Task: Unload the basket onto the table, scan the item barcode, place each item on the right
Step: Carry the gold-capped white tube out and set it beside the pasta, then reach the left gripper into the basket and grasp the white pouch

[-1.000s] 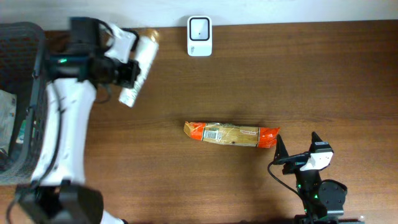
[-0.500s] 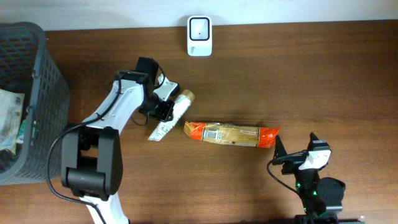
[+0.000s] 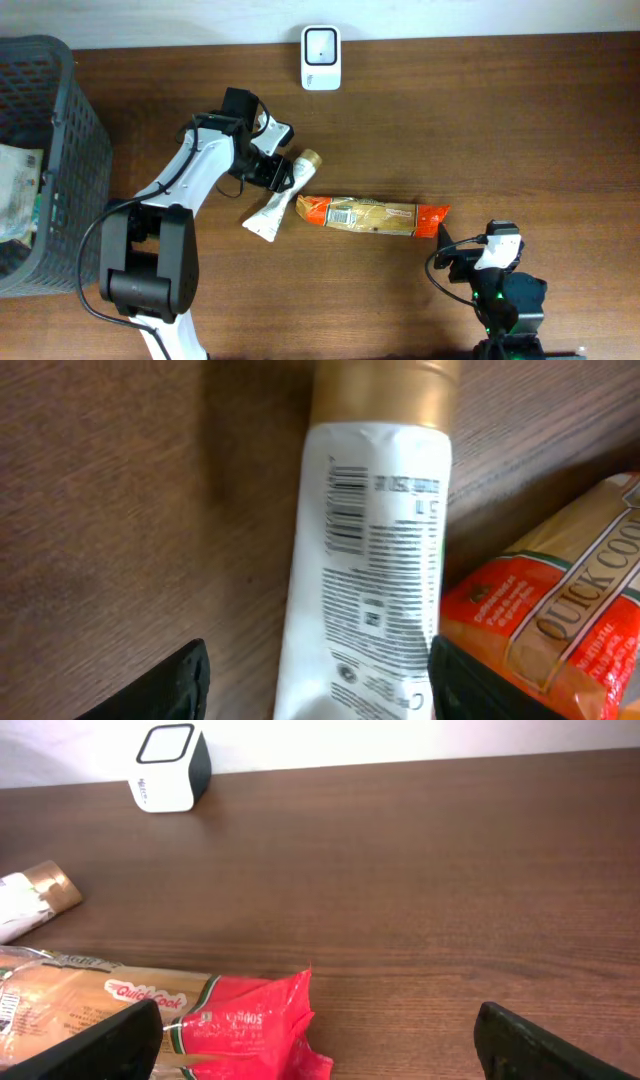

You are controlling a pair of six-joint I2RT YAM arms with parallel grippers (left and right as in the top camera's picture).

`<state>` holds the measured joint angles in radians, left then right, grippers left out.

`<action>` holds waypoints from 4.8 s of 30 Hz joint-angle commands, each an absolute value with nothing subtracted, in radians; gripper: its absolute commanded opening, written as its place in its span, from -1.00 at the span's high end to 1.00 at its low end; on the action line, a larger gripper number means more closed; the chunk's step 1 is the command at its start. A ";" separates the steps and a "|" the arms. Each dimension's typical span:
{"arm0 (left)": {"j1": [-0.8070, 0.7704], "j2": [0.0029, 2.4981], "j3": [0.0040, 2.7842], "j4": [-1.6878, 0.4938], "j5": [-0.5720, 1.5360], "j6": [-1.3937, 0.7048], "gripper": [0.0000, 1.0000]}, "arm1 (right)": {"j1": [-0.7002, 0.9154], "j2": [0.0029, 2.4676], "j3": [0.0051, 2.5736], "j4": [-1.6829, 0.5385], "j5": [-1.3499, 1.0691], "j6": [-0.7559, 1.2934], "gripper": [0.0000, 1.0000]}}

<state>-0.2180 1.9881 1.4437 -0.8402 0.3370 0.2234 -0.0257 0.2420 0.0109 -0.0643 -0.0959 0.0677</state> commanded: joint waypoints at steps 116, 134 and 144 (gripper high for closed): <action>0.679 2.210 1.981 -1.003 -0.480 0.309 -0.93 | -0.034 0.006 0.006 -0.070 -0.101 0.063 -0.97; 0.679 2.210 1.981 -1.015 -0.517 0.308 -0.86 | -0.034 0.006 0.006 -0.070 -0.101 0.063 -0.97; 0.679 2.210 1.981 -1.021 -0.517 0.308 -0.54 | -0.034 0.006 0.006 -0.070 -0.101 0.063 -0.97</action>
